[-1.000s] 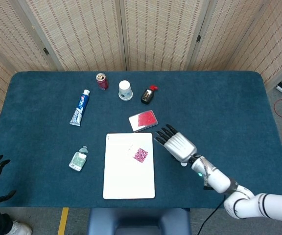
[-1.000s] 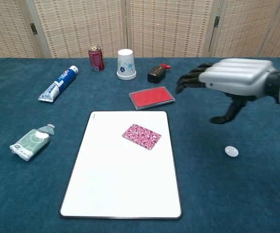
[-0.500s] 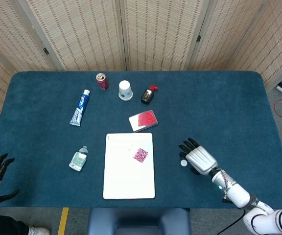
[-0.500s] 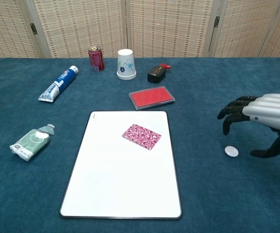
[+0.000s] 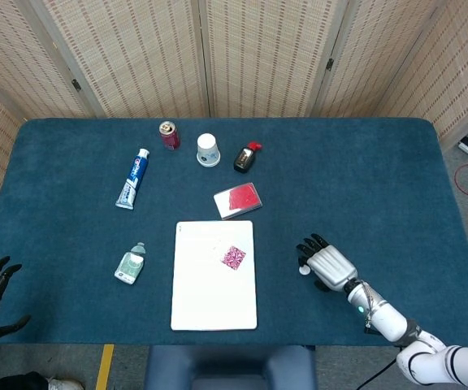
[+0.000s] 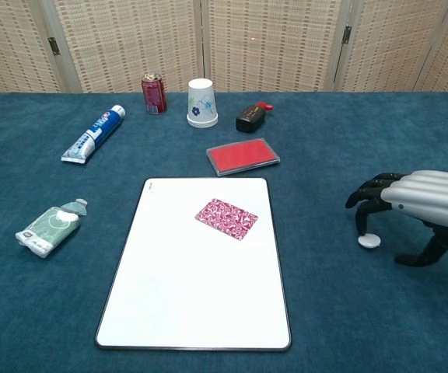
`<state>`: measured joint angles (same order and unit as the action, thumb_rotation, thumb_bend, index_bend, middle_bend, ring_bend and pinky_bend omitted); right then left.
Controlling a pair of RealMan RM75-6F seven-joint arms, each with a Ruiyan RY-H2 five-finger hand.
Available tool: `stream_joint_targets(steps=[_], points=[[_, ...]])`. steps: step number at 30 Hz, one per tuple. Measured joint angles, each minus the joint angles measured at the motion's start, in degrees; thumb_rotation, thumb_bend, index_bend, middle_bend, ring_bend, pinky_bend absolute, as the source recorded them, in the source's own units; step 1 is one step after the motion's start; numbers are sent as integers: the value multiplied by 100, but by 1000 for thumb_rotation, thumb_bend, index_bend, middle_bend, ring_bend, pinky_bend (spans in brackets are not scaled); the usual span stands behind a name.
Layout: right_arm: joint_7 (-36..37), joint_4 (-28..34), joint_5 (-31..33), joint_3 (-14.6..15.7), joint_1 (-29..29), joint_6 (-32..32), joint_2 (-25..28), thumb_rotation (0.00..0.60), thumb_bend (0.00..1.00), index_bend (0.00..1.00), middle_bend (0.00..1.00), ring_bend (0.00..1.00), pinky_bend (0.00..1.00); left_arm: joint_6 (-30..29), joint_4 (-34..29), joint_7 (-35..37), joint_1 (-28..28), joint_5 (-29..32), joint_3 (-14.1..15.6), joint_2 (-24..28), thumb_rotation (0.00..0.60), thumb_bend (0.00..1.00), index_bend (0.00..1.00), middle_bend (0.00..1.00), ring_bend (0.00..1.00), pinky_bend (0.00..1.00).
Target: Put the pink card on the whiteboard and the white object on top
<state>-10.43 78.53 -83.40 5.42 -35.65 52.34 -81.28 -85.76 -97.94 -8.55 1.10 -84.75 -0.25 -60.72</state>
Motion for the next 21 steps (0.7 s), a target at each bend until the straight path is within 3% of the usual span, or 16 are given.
stream_joint_targets(steps=[21], points=[[-41,-208,49,-219,-88,-307,-196,600,316,419,191,89,44,48,94,42,-1,62,3,-35,600,150,194,104,119,0]])
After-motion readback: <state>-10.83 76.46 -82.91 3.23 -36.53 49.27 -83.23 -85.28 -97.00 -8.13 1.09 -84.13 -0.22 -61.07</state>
